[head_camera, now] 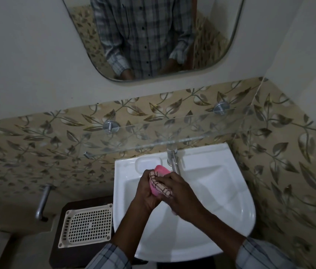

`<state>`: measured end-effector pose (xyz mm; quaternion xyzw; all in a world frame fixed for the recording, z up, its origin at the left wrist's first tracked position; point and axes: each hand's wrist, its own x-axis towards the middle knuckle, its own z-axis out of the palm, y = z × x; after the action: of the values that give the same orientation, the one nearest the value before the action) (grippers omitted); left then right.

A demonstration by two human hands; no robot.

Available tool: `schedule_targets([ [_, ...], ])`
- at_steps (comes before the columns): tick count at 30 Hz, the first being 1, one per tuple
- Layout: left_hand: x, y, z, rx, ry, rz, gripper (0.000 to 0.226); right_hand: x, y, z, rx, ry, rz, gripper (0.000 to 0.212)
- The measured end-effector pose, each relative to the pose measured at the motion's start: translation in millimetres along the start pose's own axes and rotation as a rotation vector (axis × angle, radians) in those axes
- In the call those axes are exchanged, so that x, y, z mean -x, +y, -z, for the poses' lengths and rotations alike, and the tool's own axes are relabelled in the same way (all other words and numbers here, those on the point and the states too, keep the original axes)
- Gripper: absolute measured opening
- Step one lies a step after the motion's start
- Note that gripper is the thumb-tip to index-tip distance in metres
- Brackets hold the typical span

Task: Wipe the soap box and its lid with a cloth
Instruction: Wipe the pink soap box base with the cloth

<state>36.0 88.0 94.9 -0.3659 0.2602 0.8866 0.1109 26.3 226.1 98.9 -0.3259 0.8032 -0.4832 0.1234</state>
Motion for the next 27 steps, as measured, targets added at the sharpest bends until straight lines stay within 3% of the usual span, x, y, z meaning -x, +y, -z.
schedule_targets([
  [3, -1, -1, -5, 0.039, 0.019, 0.003, 0.015, -8, -1, 14, -0.193, 0.071, -0.087, 0.033],
  [5, -7, 4, -3, 0.075, 0.032, 0.011, 0.027, -5, -3, 14, -0.128, 0.044, 0.051, 0.036],
  [7, -9, 9, -2, 0.049, 0.054, 0.059, 0.036, 7, 5, 9, 0.029, -0.100, 0.222, 0.048],
  [10, -5, 13, 3, 0.031, 0.102, 0.109, 0.026, 19, 29, 38, 0.166, -0.247, 0.369, 0.058],
  [14, -3, 12, 1, 0.001, 0.083, 0.161, 0.030, 9, 29, 59, 0.118, -0.171, 0.327, 0.047],
  [19, -8, 5, 6, -0.099, 0.084, 0.116, 0.040, 10, 18, 30, 0.196, -0.238, 0.554, 0.052],
  [22, -6, 2, 12, -0.089, 0.016, 0.140, 0.038, 24, 32, 45, -0.011, -0.290, 0.402, 0.038],
  [25, -6, -2, 22, -0.086, -0.116, 0.136, 0.043, 10, 27, 64, -0.292, 0.069, 0.029, 0.050],
  [27, -3, -4, 22, -0.088, -0.166, 0.156, 0.049, -3, 20, 62, -0.138, 0.180, 0.104, 0.060],
])
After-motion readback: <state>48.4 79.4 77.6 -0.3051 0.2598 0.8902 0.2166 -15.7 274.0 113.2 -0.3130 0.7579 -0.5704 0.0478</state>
